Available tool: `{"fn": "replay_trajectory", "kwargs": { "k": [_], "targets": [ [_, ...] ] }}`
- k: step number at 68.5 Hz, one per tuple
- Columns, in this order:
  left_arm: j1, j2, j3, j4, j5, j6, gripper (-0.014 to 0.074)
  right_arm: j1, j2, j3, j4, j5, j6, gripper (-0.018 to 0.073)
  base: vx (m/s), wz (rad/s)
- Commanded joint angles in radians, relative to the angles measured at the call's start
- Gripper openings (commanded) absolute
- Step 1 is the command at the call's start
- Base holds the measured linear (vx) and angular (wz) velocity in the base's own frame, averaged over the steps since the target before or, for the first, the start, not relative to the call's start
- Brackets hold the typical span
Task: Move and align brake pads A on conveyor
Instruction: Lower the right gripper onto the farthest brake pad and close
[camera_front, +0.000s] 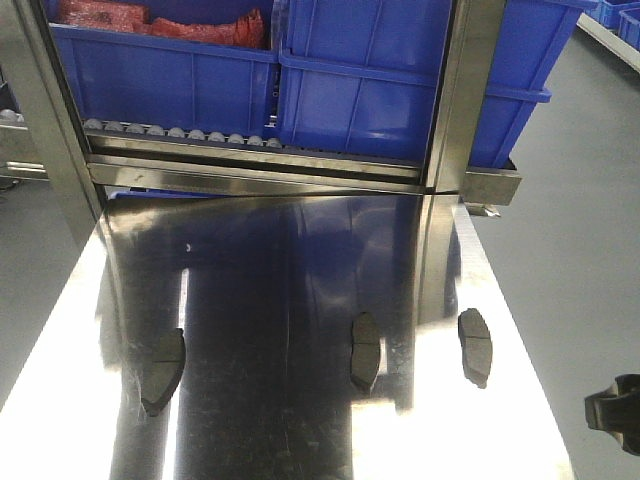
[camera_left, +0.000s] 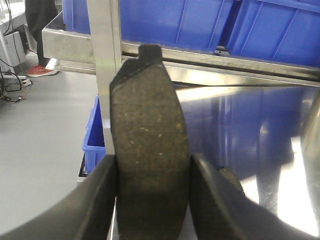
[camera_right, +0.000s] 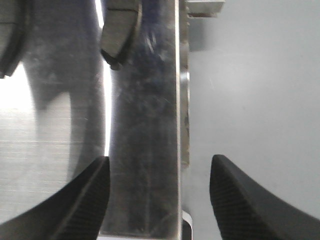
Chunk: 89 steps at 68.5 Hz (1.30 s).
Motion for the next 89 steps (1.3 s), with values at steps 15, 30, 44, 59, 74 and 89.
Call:
{"fn": "replay_trajectory", "kwargs": {
  "k": [15, 30, 44, 59, 74, 89],
  "targets": [
    [-0.002, 0.005, -0.028, -0.010, -0.104, -0.003, -0.0006, 0.071, 0.205, -0.146, 0.065, -0.053, -0.071, 0.0432, 0.00, 0.00],
    [-0.002, 0.005, -0.028, -0.010, -0.104, -0.003, -0.0006, 0.228, 0.411, -0.364, -0.078, -0.083, 0.184, 0.0432, 0.00, 0.00],
    [-0.002, 0.005, -0.028, -0.010, -0.104, -0.003, -0.0006, 0.275, 0.644, -0.561, -0.208, 0.028, 0.299, 0.0432, 0.00, 0.00],
    [-0.002, 0.005, -0.028, -0.010, -0.104, -0.003, -0.0006, 0.272, 0.820, -0.673, -0.230, 0.105, 0.344, 0.0432, 0.00, 0.00],
    [-0.002, 0.005, -0.028, -0.010, -0.104, -0.003, -0.0006, 0.272, 0.928, -0.742, -0.235, 0.132, 0.362, 0.0432, 0.00, 0.00],
    [-0.002, 0.005, -0.028, -0.010, -0.104, -0.003, -0.0006, 0.272, 1.001, -0.810, -0.235, 0.185, 0.362, 0.0432, 0.00, 0.00]
  ]
}}
